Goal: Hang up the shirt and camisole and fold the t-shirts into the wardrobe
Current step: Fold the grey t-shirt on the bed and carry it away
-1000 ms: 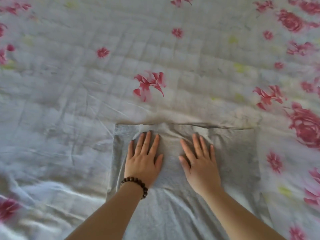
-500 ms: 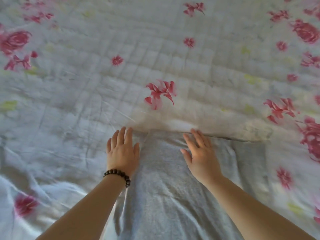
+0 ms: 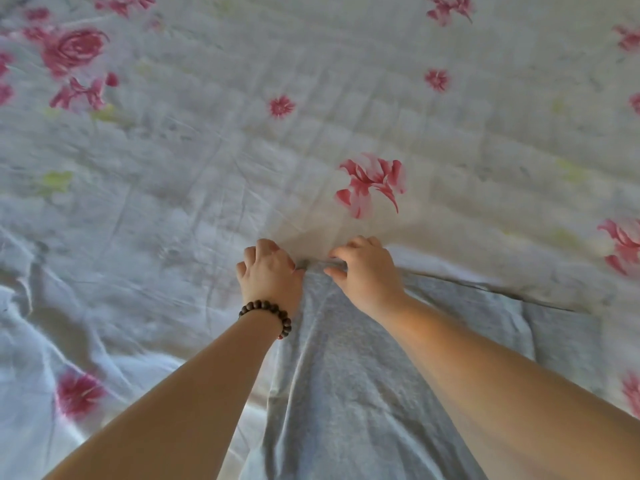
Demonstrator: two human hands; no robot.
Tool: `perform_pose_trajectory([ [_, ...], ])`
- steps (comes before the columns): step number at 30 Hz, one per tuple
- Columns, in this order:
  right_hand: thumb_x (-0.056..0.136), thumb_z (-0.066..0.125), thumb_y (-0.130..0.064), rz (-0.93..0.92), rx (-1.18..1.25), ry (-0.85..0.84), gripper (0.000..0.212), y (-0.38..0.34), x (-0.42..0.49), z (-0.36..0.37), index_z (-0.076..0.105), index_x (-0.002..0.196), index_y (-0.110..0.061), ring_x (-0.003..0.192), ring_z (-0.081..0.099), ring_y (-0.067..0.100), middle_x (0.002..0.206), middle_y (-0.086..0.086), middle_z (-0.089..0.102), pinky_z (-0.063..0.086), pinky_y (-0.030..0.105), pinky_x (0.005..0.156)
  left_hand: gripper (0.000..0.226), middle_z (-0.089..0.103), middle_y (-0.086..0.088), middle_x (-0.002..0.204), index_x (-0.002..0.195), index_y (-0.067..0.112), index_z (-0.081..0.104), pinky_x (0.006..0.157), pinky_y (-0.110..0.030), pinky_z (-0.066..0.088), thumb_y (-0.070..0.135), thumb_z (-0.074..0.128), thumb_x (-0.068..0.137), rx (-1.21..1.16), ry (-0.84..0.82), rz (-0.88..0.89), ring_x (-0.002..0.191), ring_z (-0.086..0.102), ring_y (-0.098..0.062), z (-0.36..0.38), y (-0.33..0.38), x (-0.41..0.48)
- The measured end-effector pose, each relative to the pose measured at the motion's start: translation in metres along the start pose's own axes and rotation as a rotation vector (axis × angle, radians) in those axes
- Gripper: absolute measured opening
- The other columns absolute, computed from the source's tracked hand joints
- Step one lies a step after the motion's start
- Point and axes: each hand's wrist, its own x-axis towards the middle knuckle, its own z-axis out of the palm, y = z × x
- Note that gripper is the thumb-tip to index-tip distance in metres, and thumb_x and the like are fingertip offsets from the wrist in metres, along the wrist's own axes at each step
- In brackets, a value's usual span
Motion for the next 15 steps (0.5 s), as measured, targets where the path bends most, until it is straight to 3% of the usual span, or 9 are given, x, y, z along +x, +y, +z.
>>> perform_pose_trajectory([
  [4, 0.088, 0.063, -0.030, 0.013, -0.024, -0.031, 0.028, -0.001, 0.005, 0.000, 0.066, 0.113, -0.018, 0.103, 0.048, 0.028, 0.098, 0.006, 0.061, 0.040, 0.035, 0.084, 0.018, 0.051, 0.002, 0.119, 0.091, 0.015, 0.070, 0.098, -0.035, 0.028, 0.031, 0.062, 0.089, -0.079, 0.053, 0.029, 0.116, 0.039, -0.021, -0.007, -0.009, 0.007],
  [7, 0.088, 0.064, -0.026, 0.029, -0.021, -0.056, 0.017, 0.001, 0.011, -0.001, 0.068, 0.101, -0.017, 0.101, 0.047, 0.027, 0.096, 0.004, 0.060, 0.037, 0.032, 0.081, 0.017, 0.051, 0.002, 0.122, 0.094, 0.013, 0.071, 0.097, -0.032, 0.026, 0.028, 0.062, 0.089, -0.112, 0.065, 0.047, 0.119, 0.038, -0.020, -0.014, -0.018, 0.017],
  [15, 0.090, 0.061, -0.015, 0.074, -0.016, -0.032, 0.006, -0.005, 0.024, 0.010, 0.057, 0.091, -0.012, 0.097, 0.050, 0.029, 0.089, 0.008, 0.064, 0.031, 0.033, 0.072, 0.017, 0.051, 0.000, 0.123, 0.096, 0.015, 0.069, 0.098, -0.035, 0.027, 0.028, 0.061, 0.090, -0.032, 0.062, 0.071, 0.119, 0.038, -0.023, -0.010, -0.031, 0.026],
])
